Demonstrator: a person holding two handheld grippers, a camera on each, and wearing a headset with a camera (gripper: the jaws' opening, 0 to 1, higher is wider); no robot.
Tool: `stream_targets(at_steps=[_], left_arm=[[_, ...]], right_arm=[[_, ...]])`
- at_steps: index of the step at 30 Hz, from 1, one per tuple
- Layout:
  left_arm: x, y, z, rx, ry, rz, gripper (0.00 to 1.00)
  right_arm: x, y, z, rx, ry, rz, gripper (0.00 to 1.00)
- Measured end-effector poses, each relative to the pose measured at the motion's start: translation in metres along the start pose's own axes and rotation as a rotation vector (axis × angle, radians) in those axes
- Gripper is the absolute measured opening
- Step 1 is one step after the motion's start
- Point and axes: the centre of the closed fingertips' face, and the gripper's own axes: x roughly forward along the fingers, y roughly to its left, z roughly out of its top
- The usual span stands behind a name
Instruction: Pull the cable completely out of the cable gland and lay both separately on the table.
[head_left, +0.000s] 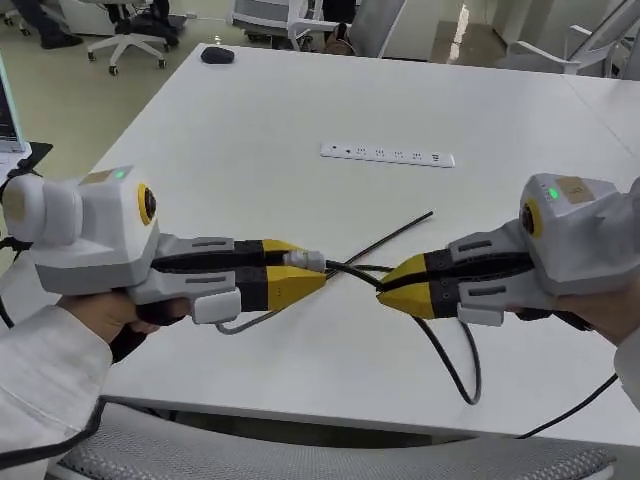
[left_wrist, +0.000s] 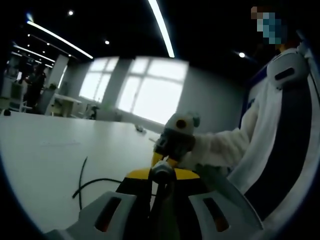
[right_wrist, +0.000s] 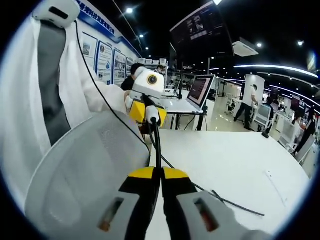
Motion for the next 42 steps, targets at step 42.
stream_targets(at_steps=[42], left_arm=[[0.001,0.001,-0.006,-0.022,0.011,0.015,0.16]], right_arm=[[0.001,0.000,0.043,0.050,-0.154,0.012,0.12]])
